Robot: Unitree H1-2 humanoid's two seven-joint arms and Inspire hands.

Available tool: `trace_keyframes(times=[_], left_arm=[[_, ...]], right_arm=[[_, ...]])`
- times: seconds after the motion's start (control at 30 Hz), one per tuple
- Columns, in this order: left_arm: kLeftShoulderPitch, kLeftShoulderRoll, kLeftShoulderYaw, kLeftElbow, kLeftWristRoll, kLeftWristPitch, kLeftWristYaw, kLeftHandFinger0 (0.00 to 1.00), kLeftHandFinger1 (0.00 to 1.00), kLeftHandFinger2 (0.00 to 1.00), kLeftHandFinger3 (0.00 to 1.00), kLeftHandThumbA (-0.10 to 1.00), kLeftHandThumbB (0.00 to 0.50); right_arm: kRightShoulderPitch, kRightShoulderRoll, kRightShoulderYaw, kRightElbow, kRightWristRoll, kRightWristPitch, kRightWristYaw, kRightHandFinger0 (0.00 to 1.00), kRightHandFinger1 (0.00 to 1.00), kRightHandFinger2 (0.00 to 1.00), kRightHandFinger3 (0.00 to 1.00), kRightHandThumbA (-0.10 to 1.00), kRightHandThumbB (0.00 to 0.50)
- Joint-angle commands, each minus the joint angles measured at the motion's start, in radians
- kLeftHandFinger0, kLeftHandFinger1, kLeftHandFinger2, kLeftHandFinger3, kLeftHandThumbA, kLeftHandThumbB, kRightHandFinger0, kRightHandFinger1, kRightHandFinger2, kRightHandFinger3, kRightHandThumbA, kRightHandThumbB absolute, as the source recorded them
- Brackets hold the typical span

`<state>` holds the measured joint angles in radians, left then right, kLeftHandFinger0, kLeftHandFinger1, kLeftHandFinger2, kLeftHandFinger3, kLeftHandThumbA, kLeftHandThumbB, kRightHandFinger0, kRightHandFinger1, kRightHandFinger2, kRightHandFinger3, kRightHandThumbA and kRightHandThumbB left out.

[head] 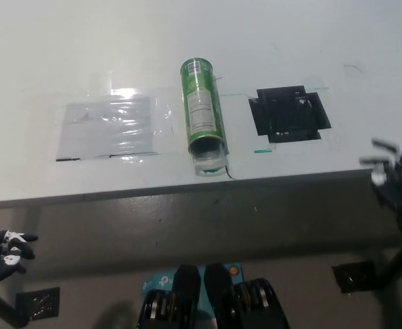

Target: The robot uses its right hand finger to pull out the chips tray kept inside a container in the middle of the desk

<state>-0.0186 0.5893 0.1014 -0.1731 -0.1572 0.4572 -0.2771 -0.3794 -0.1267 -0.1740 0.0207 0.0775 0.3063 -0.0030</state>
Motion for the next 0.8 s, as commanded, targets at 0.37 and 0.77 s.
trace_keyframes(times=[0.37,0.77], left_arm=[[-0.004,0.008,0.012,-0.031,-0.026,0.013,-0.011,0.50,0.59,0.71,0.91,0.15,0.000],[-0.004,0.034,0.010,-0.036,-0.016,0.013,-0.024,0.50,0.59,0.73,0.94,0.15,0.000]], right_arm=[[-0.236,-0.005,0.156,0.015,-0.023,0.025,0.072,0.01,0.02,0.46,0.71,-0.10,0.170],[-0.301,-0.006,0.369,0.176,-0.138,-0.078,0.118,0.00,0.00,0.35,0.67,-0.10,0.197]])
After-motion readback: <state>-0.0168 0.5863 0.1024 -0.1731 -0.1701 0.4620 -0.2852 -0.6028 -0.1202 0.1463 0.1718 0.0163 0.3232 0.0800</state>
